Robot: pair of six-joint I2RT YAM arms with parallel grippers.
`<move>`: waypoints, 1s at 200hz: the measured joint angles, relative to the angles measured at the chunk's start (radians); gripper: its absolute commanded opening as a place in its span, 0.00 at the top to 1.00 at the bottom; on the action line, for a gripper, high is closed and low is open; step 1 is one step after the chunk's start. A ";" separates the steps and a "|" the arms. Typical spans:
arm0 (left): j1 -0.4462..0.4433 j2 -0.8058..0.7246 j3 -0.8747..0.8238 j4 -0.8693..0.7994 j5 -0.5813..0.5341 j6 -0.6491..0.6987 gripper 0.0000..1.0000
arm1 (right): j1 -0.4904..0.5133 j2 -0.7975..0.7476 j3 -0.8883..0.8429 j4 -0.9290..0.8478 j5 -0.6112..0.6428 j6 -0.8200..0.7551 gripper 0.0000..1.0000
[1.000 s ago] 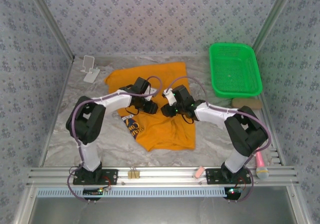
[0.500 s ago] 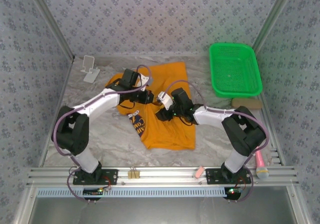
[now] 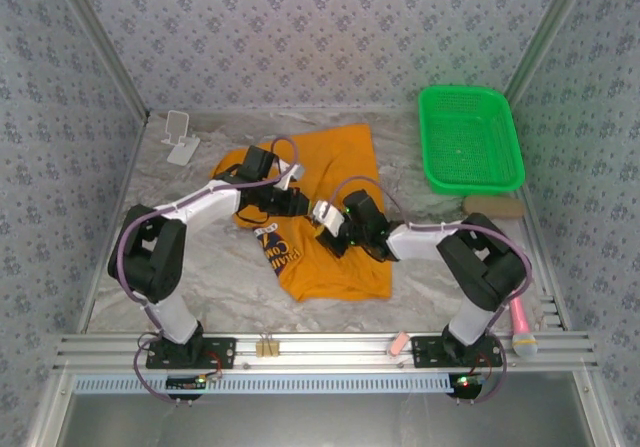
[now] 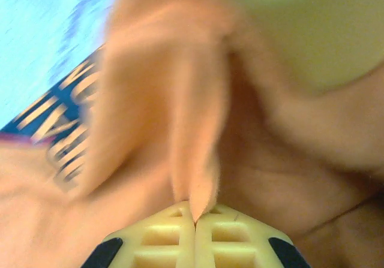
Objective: Fold the inside-out t-shirt
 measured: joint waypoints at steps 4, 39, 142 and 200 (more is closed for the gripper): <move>0.008 0.000 -0.005 0.003 -0.001 -0.003 0.83 | 0.010 -0.017 -0.014 -0.012 -0.005 -0.043 1.00; 0.059 0.016 -0.025 0.034 -0.002 -0.038 0.79 | 0.132 -0.108 -0.073 -0.082 0.033 -0.348 0.86; -0.045 0.015 -0.064 -0.038 0.024 0.059 0.54 | 0.033 -0.215 -0.076 -0.115 0.055 -0.277 0.57; -0.091 -0.005 -0.090 -0.049 -0.037 0.064 0.70 | -0.011 -0.161 -0.096 -0.063 0.021 -0.117 0.61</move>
